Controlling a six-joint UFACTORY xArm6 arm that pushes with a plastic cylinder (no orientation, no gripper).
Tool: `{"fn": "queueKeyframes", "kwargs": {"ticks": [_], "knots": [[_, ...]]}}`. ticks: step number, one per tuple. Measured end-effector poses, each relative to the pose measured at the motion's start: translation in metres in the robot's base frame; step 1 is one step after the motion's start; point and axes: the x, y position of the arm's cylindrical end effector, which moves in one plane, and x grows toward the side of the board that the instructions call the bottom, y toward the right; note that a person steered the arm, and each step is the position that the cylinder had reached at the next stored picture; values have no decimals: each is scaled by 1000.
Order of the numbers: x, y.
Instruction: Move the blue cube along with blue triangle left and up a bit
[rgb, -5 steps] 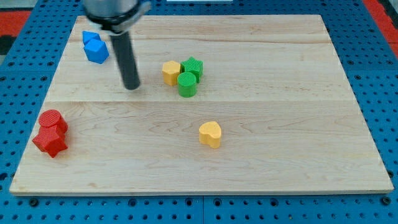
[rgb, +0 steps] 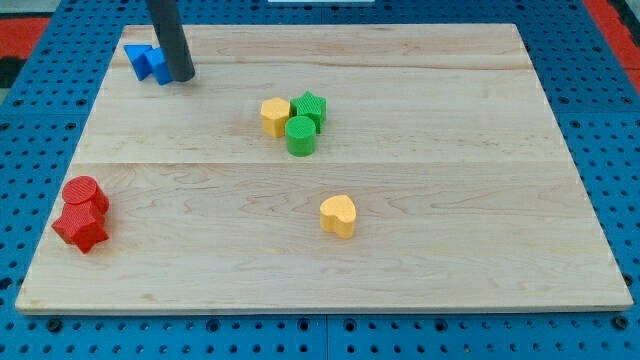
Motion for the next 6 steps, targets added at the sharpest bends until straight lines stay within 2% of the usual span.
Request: {"fn": "queueKeyframes", "kwargs": {"ticks": [1, 2, 3, 4, 6], "knots": [[-46, -6], [-59, -27], [-60, -83], [-57, -103], [-39, -59]]}}
